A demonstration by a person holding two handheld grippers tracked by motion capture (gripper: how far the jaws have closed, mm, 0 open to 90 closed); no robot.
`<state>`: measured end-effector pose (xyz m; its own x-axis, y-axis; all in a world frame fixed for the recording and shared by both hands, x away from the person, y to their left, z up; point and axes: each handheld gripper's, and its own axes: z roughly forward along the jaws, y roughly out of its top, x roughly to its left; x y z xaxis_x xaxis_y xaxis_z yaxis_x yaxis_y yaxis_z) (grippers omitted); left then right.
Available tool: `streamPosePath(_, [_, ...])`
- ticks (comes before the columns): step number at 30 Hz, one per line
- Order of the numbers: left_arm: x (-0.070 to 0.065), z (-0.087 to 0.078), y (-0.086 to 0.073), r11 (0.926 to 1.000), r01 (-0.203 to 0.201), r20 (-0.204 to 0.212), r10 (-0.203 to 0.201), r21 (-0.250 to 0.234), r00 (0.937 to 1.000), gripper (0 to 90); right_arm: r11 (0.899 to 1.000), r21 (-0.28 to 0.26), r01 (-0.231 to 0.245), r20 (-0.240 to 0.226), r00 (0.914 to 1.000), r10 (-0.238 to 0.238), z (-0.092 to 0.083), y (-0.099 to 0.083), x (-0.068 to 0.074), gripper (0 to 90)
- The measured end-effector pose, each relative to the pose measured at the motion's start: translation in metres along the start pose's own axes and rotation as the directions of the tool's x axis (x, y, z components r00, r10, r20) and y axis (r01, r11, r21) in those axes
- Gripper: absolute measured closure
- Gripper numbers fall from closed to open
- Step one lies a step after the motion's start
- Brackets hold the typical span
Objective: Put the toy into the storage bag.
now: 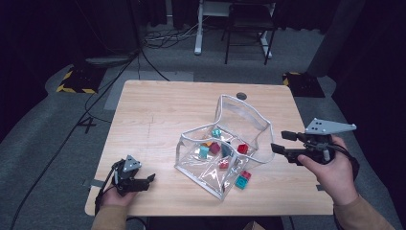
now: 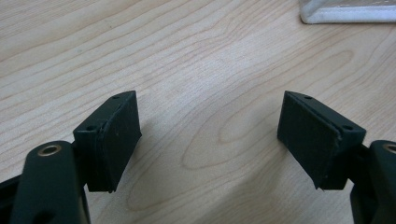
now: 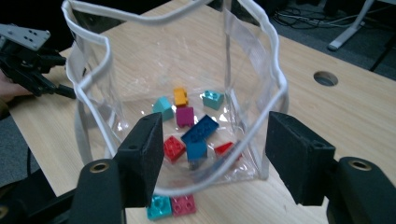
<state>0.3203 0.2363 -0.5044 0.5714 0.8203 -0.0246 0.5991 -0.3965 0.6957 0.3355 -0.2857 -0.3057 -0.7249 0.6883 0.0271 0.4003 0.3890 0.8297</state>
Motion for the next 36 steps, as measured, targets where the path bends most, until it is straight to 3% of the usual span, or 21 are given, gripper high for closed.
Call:
streamPosePath(9, [0.000, 0.000, 0.000, 1.0000, 0.000, 0.000, 0.000, 0.001, 1.0000, 21.6, 0.998, 0.017, -0.057, 0.009, 0.9983, 0.057, 0.002, -0.041, -0.006, 37.9])
streamPosePath(14, [0.000, 0.000, 0.000, 1.0000, 0.003, 0.001, -0.003, 0.001, 1.0000, 21.6, 0.998, 0.030, -0.053, 0.006, 0.9986, 0.052, 0.011, -0.060, -0.006, 36.6])
streamPosePath(18, [0.000, 0.000, 0.000, 1.0000, -0.001, -0.001, 0.001, 0.002, 1.0000, 21.6, 0.997, 0.055, -0.044, -0.003, 0.9990, 0.044, 0.023, -0.074, -0.002, 36.3])
streamPosePath(29, [0.000, 0.000, 0.000, 1.0000, 0.003, 0.000, -0.003, 0.001, 1.0000, 21.6, 0.994, 0.110, -0.025, -0.085, 0.9957, 0.035, 0.073, -0.110, 0.021, 36.3])
streamPosePath(36, [0.000, 0.000, 0.000, 1.0000, 0.003, 0.001, -0.003, 0.001, 1.0000, 21.6, 0.993, 0.119, -0.009, -0.107, 0.9940, 0.022, 0.089, -0.124, 0.026, 37.3])
